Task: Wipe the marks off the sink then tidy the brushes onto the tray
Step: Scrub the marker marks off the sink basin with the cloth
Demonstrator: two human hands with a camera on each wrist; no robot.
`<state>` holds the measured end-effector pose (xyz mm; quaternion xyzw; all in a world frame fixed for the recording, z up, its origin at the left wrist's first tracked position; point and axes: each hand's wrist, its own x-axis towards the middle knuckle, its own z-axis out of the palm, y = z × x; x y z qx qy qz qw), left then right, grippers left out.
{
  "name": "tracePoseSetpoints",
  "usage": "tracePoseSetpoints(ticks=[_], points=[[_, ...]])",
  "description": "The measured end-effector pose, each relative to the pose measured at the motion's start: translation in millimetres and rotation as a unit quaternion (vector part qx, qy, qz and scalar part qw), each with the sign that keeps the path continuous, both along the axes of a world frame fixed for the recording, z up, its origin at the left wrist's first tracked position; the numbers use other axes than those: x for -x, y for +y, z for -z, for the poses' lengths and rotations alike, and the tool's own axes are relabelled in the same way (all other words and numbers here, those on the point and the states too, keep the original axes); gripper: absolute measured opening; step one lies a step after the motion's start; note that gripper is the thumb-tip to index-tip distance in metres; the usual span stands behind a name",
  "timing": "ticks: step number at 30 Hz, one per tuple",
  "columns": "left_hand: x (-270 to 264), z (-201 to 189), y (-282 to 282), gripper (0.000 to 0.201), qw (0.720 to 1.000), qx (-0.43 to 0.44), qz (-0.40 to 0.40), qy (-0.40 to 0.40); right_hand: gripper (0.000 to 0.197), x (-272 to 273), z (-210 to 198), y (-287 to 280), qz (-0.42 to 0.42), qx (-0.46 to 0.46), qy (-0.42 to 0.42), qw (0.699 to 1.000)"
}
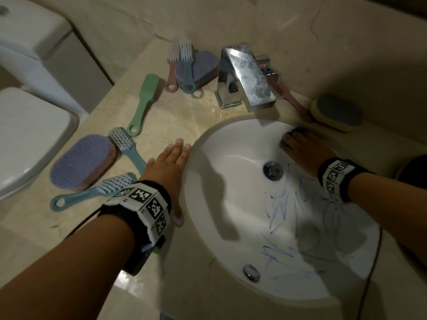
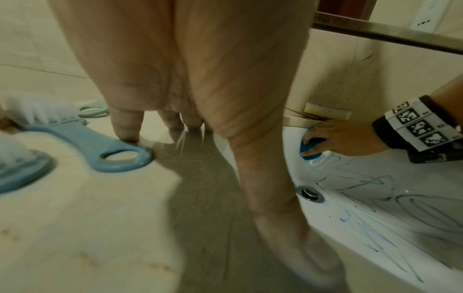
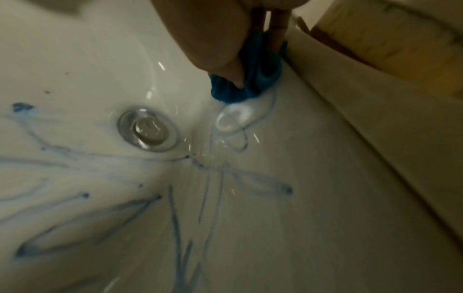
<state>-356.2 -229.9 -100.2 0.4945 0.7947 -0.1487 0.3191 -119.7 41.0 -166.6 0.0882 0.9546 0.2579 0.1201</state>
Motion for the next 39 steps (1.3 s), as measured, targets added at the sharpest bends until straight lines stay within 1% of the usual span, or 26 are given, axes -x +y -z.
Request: tracePoseSetpoints(ticks=[2,4,8,9,11,12,15,17,20,22,23,24,25,26,27,28,29,30,31,32,33,34,35,36,37,39], points=[[0,-1,0,0.166,1.0,0.002,-0.004,-0.002,0.028,16,-4,3,-0.027,0.004,-0.006,1.0],[0,-1,0,0.166,1.0,0.003,-0.004,-0.003,0.026,18,-7,2,-0.037,0.001,-0.021,0.999],[0,-2,1,0.166,1.0,0.003,-0.001,-0.001,0.035,-16,-17,4,-0.022,0.024,-0.037,0.999],[0,-2,1,0.165,1.0,0.003,-0.002,-0.002,0.034,-19,-18,3,-0.016,0.027,-0.043,0.999],[0,-1,1,0.165,1.0,0.004,-0.002,0.001,0.023,-8,-18,2,-0.019,0.013,-0.04,0.999],[0,0,1,0.166,1.0,0.004,-0.001,0.001,0.019,4,-15,2,-0.038,0.004,-0.023,0.999],[2,2,1,0.167,1.0,0.002,0.003,0.005,0.025,48,2,2,-0.119,0.009,0.045,0.992],[2,2,2,0.168,1.0,0.002,0.011,0.008,0.027,58,3,0,-0.135,0.023,0.079,0.987],[1,1,1,0.167,1.0,-0.002,0.012,0.008,0.028,28,9,-1,-0.096,0.055,0.086,0.99],[2,2,1,0.166,1.0,-0.003,0.012,0.008,0.03,11,14,0,-0.046,0.057,0.043,0.996],[2,2,1,0.166,1.0,-0.002,0.01,0.008,0.024,8,17,0,-0.024,0.052,0.021,0.998],[2,4,-2,0.166,1.0,0.0,0.002,0.008,0.015,14,18,-3,0.012,0.069,-0.004,0.998],[2,3,-1,0.166,1.0,0.0,0.002,0.01,0.007,19,19,-4,0.035,0.088,-0.007,0.995],[1,5,-1,0.166,1.0,0.001,0.001,0.012,0.004,30,22,-7,0.044,0.109,0.002,0.993],[1,5,-1,0.167,1.0,-0.001,0.004,0.013,0.005,39,25,-12,0.043,0.126,0.034,0.991],[2,4,0,0.168,1.0,-0.005,0.008,0.012,0.009,47,27,-19,0.065,0.168,0.046,0.983],[2,4,1,0.168,1.0,-0.007,0.01,0.011,0.013,54,34,-25,0.088,0.215,0.07,0.97],[3,3,1,0.168,1.0,-0.009,0.011,0.012,0.016,59,37,-33,0.14,0.252,0.078,0.954],[3,3,1,0.168,1.0,-0.011,0.012,0.013,0.013,65,39,-41,0.212,0.304,0.105,0.923],[3,3,2,0.168,1.0,-0.012,0.012,0.014,0.016,67,39,-47,0.295,0.373,0.149,0.867],[2,3,2,0.168,1.0,-0.01,0.012,0.014,0.022,67,44,-53,0.356,0.444,0.2,0.797],[2,3,2,0.168,1.0,-0.009,0.012,0.012,0.021,65,50,-60,0.385,0.486,0.234,0.749],[2,4,1,0.168,1.0,-0.009,0.012,0.011,0.016,62,56,-68,0.39,0.525,0.234,0.719],[2,4,1,0.168,1.0,-0.009,0.012,0.01,0.013,57,59,-77,0.398,0.564,0.203,0.695],[2,4,1,0.168,1.0,-0.01,0.013,0.01,0.014,52,57,-87,0.41,0.601,0.164,0.666],[2,4,1,0.168,1.0,-0.01,0.015,0.012,0.022,41,49,-95,0.409,0.617,0.089,0.667]])
